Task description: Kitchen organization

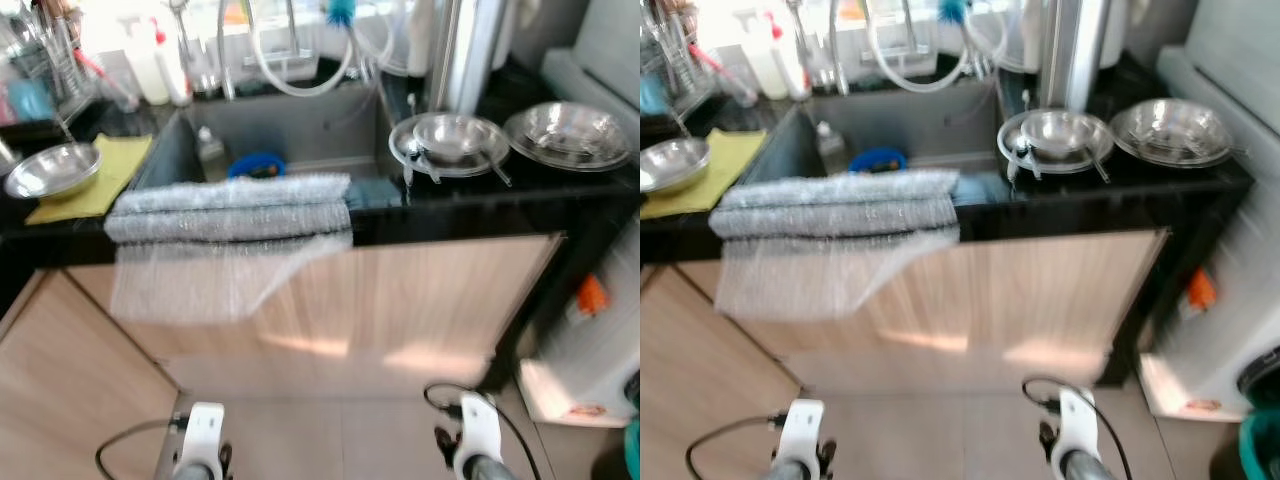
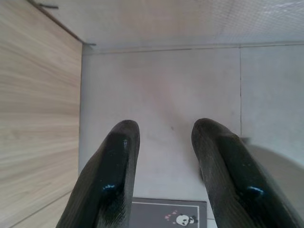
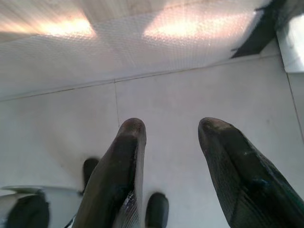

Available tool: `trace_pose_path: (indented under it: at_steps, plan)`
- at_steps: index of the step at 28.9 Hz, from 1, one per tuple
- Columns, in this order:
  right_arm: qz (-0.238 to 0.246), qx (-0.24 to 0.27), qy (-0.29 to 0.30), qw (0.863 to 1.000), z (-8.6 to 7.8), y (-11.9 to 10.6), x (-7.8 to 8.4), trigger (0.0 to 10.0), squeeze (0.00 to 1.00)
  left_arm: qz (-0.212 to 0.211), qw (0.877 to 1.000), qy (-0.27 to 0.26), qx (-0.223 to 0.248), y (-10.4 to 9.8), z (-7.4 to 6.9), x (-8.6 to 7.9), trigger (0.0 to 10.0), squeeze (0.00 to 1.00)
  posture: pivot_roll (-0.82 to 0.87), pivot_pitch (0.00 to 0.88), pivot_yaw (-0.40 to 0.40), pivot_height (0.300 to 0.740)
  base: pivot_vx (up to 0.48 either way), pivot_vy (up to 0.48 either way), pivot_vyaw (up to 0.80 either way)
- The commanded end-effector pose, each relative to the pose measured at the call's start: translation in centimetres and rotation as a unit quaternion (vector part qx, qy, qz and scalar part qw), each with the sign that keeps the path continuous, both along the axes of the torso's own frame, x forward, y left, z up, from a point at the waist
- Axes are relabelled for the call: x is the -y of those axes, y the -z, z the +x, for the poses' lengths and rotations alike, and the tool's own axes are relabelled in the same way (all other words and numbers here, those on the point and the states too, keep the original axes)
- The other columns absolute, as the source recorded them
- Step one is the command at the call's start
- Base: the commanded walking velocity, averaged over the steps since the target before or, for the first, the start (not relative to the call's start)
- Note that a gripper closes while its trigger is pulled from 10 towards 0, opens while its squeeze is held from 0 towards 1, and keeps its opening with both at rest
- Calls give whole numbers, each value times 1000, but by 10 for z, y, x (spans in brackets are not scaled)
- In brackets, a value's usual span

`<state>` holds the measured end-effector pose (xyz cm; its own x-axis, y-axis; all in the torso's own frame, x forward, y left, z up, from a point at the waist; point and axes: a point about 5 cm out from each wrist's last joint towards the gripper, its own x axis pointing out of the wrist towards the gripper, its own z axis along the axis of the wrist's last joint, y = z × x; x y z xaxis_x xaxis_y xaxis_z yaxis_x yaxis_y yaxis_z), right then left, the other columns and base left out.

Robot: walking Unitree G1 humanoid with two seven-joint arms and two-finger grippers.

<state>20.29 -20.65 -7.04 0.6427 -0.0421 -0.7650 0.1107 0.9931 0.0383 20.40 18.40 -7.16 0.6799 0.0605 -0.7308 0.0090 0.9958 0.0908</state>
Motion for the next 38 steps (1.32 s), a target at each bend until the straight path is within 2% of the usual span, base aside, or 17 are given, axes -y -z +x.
trace_pose_path:
  at_steps: [1,7,15,23,31,33,38]
  plan:
    - [12,5,-4,1000,4,-1,-9,10000,0,7,1000,-5,-3,-1,0,-8,10000,0,38,82,80,740,435,0,0]
    - [10,4,-9,1000,4,-1,-9,10000,0,9,1000,-5,-5,-1,0,-8,10000,0,36,81,79,740,431,0,0]
    - [-2,8,-22,1000,6,-2,-8,10000,0,10,1000,-3,-9,1,-2,-7,10000,0,35,78,76,740,0,0,0]
    - [11,4,-15,1000,4,-1,-9,10000,0,8,1000,-4,-14,2,-5,-7,10000,0,34,79,74,740,0,0,460]
    - [-2,8,-29,1000,6,-2,-8,10000,0,8,1000,-3,-12,2,-4,-7,10000,0,33,77,75,740,0,0,0]
    - [-10,9,-42,999,7,-3,-8,10000,0,8,1000,-2,-12,2,-4,-6,10000,0,33,77,74,740,0,0,800]
    - [8,3,-17,1000,4,-1,-9,10000,0,9,1000,-1,-12,2,-4,-7,10000,0,34,79,76,740,0,0,480]
